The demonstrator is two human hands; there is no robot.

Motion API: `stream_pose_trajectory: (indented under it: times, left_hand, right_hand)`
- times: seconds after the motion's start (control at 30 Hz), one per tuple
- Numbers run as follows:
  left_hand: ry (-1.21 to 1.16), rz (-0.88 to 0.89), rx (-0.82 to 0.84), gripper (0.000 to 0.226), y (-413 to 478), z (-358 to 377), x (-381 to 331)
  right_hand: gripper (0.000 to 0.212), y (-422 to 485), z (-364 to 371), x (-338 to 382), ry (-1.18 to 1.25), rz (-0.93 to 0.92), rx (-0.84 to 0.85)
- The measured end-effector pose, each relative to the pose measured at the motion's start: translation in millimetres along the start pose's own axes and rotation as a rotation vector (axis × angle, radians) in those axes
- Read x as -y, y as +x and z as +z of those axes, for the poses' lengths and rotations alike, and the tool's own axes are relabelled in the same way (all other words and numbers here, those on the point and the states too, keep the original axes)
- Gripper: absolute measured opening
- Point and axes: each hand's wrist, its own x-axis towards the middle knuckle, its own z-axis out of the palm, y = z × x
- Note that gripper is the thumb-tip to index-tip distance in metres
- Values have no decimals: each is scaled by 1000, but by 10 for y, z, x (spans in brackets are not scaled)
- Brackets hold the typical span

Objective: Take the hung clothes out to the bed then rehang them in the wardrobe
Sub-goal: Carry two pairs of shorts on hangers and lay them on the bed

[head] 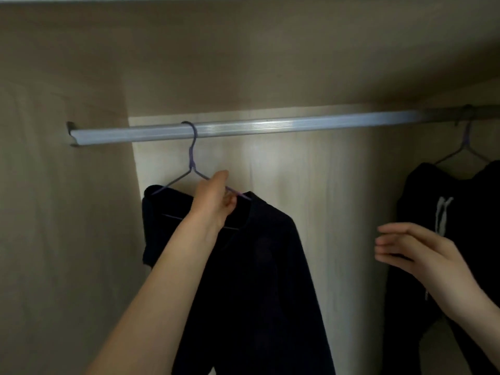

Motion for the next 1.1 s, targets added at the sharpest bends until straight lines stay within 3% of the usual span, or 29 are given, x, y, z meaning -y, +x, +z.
stream_pose_trajectory:
  times: [0.07,0.17,0.33,0.43,0.6,0.7,0.83,0.97,1.1]
  left_hand:
    - [59,51,1,26,96,83,49]
    - [-91,91,66,36,207,230,159]
    - [-215,106,147,38,198,565,284]
    - [-278,47,218,39,150,827,412]
    - [-232,37,356,41,99,1200,677]
    - [-191,18,431,43,135,1307,784]
    - [-159,-32,481,46,174,1273,762]
    - [-33,-5,450,34,119,1129,663]
    - [29,33,383,28,177,925,554]
  right_hand:
    - [23,106,-15,65,-1,9,-28]
    - [21,269,-100,191,-11,-12,-104]
    - [21,519,-309,526,-7,-136,-188]
    - [19,756,-437,681,-14,-219,-348]
    - [23,1353,-662,752,-554,-332,-665]
    - [24,1711,-835,726,-846,-242,-717]
    - [17,1979,-1042,629,-1045,53,-699]
    - [16,2113,-1129,688,-1001,198,-573]
    - [26,2191,-1060,695,-868,220,-527]
